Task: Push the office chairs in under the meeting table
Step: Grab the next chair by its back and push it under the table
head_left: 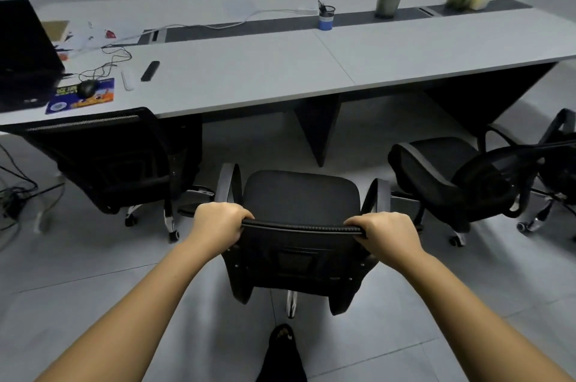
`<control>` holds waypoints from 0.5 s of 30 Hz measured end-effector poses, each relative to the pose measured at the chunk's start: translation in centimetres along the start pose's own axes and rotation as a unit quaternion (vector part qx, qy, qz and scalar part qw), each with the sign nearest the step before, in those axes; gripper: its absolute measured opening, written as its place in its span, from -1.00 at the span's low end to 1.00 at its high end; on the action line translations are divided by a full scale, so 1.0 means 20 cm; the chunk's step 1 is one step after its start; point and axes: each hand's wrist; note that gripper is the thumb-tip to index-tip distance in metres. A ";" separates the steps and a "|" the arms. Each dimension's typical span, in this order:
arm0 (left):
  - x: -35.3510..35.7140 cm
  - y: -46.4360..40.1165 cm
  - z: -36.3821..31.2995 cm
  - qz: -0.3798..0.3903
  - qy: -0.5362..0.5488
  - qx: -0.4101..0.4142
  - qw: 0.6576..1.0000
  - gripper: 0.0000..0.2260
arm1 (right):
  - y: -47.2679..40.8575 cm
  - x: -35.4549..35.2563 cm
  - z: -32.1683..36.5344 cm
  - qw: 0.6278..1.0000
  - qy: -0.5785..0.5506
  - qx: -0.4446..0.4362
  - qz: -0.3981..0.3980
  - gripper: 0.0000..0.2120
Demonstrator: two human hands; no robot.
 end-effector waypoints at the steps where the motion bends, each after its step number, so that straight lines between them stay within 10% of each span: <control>1: -0.01 -0.06 0.02 0.000 0.003 -0.003 1.000 -0.74 | -0.06 0.00 -0.03 1.000 0.002 -0.002 0.002 -0.75; 15: -0.27 -0.85 0.28 0.021 0.008 -0.068 0.997 -0.76 | -1.08 -0.08 -0.37 0.993 0.007 -0.064 0.101 -0.77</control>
Point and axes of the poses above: each hand's wrist, its own y-axis away from the middle knuckle, its own x-axis out of the palm, z = x × y, and after that the axes turned 12 degrees about z, right-handed
